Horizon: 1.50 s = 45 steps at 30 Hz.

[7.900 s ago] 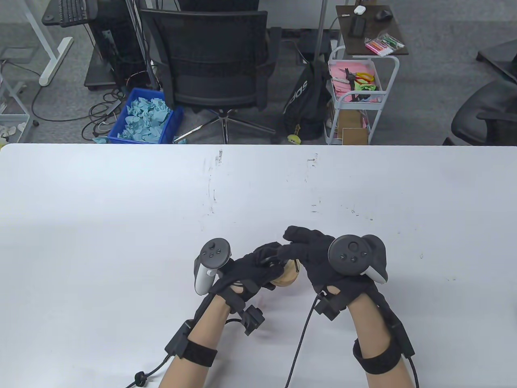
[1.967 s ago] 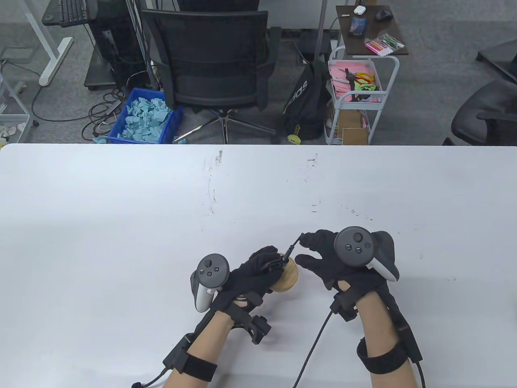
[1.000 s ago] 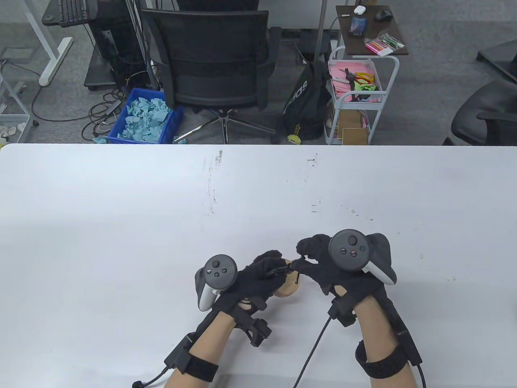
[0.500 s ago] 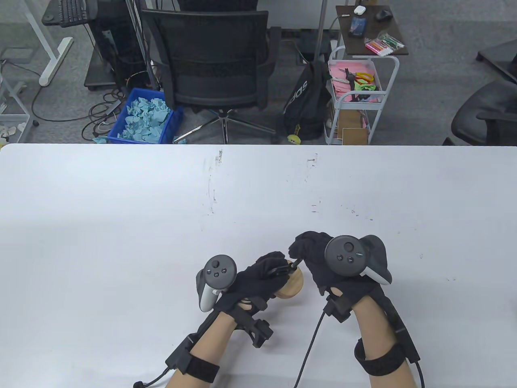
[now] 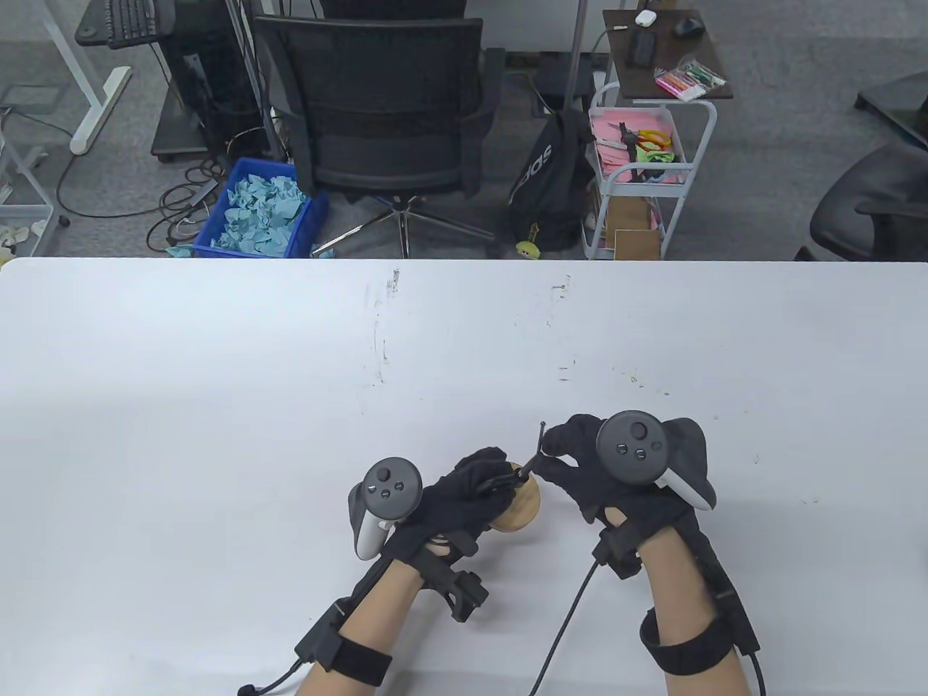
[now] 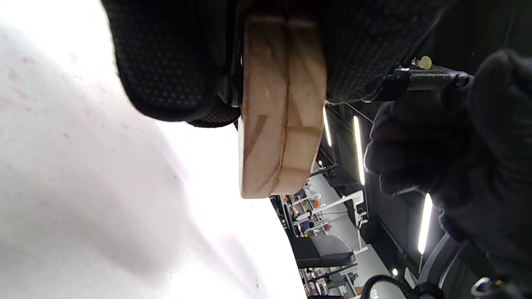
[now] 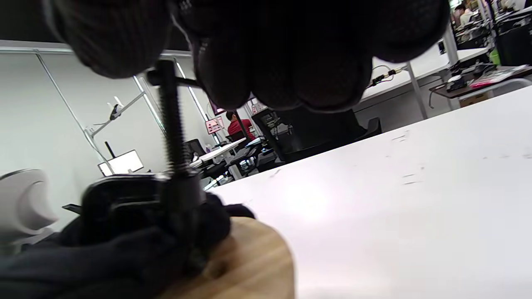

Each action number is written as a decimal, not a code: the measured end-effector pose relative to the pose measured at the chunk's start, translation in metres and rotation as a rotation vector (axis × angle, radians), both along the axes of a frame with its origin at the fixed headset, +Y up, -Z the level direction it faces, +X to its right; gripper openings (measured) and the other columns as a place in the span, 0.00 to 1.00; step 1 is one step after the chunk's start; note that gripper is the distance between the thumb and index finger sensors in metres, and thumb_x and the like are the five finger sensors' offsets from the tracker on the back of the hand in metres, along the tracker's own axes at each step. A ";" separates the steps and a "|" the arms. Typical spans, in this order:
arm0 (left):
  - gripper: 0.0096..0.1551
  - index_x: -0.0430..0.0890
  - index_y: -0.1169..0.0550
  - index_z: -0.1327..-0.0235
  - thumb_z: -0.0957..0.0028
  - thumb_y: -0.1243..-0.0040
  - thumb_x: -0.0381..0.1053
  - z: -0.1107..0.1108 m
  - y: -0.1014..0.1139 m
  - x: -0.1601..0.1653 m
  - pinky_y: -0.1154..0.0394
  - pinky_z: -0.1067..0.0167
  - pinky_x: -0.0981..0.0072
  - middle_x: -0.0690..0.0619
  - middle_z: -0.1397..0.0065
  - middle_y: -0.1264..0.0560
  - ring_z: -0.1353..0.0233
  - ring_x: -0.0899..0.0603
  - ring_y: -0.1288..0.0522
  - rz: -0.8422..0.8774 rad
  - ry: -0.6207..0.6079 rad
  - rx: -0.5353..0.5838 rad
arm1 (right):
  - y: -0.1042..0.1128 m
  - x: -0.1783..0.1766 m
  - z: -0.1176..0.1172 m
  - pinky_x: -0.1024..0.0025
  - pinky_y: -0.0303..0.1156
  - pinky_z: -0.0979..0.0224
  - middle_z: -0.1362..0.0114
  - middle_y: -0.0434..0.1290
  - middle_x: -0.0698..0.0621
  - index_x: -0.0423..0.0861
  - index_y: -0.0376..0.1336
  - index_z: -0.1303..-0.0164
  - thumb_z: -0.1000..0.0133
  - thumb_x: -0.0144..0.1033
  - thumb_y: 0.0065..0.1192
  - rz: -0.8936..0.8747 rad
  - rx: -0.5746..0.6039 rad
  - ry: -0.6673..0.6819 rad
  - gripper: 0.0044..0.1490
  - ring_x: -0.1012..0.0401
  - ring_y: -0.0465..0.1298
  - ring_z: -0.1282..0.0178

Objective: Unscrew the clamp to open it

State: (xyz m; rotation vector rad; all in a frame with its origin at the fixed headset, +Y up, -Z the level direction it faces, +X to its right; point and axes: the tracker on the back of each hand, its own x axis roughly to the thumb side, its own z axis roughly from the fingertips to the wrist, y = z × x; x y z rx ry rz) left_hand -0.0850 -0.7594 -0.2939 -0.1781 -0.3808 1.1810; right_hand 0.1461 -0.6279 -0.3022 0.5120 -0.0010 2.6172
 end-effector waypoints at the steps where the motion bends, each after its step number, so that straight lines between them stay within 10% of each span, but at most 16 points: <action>1: 0.22 0.56 0.23 0.38 0.46 0.33 0.53 0.000 0.000 0.001 0.13 0.44 0.74 0.46 0.20 0.35 0.41 0.45 0.14 -0.002 -0.004 0.002 | 0.000 -0.002 0.001 0.51 0.70 0.41 0.35 0.70 0.48 0.48 0.64 0.32 0.52 0.55 0.61 0.011 0.010 0.013 0.39 0.47 0.77 0.44; 12: 0.22 0.55 0.23 0.38 0.46 0.33 0.53 -0.002 -0.004 -0.001 0.13 0.45 0.74 0.45 0.21 0.34 0.42 0.45 0.13 0.054 -0.015 -0.056 | 0.006 -0.014 0.006 0.45 0.65 0.30 0.26 0.64 0.50 0.59 0.72 0.47 0.50 0.31 0.60 -0.053 0.057 0.159 0.22 0.46 0.72 0.31; 22: 0.22 0.55 0.23 0.38 0.45 0.33 0.53 0.000 0.002 -0.001 0.13 0.45 0.74 0.46 0.21 0.34 0.41 0.45 0.13 0.000 0.010 -0.005 | 0.002 -0.001 0.004 0.50 0.70 0.37 0.33 0.69 0.49 0.50 0.64 0.32 0.54 0.63 0.61 0.023 0.002 0.035 0.43 0.50 0.77 0.43; 34: 0.22 0.55 0.23 0.38 0.45 0.34 0.53 0.000 -0.001 0.004 0.13 0.45 0.74 0.45 0.21 0.34 0.42 0.45 0.13 0.050 -0.038 -0.047 | 0.007 -0.011 0.006 0.48 0.67 0.32 0.37 0.71 0.55 0.56 0.69 0.45 0.53 0.26 0.65 -0.001 0.142 0.096 0.26 0.49 0.74 0.33; 41: 0.22 0.55 0.23 0.38 0.45 0.34 0.53 -0.001 -0.001 0.001 0.13 0.45 0.75 0.46 0.21 0.34 0.42 0.45 0.13 0.050 -0.006 -0.042 | 0.014 0.001 0.009 0.47 0.65 0.31 0.33 0.70 0.53 0.54 0.67 0.39 0.52 0.35 0.67 -0.044 0.173 0.034 0.28 0.46 0.71 0.30; 45: 0.22 0.55 0.23 0.38 0.45 0.34 0.53 -0.001 0.000 -0.005 0.13 0.45 0.75 0.46 0.21 0.34 0.42 0.45 0.13 0.010 0.042 -0.024 | 0.020 0.009 0.011 0.49 0.70 0.40 0.48 0.77 0.51 0.50 0.74 0.49 0.53 0.50 0.67 -0.094 0.156 0.012 0.26 0.49 0.79 0.46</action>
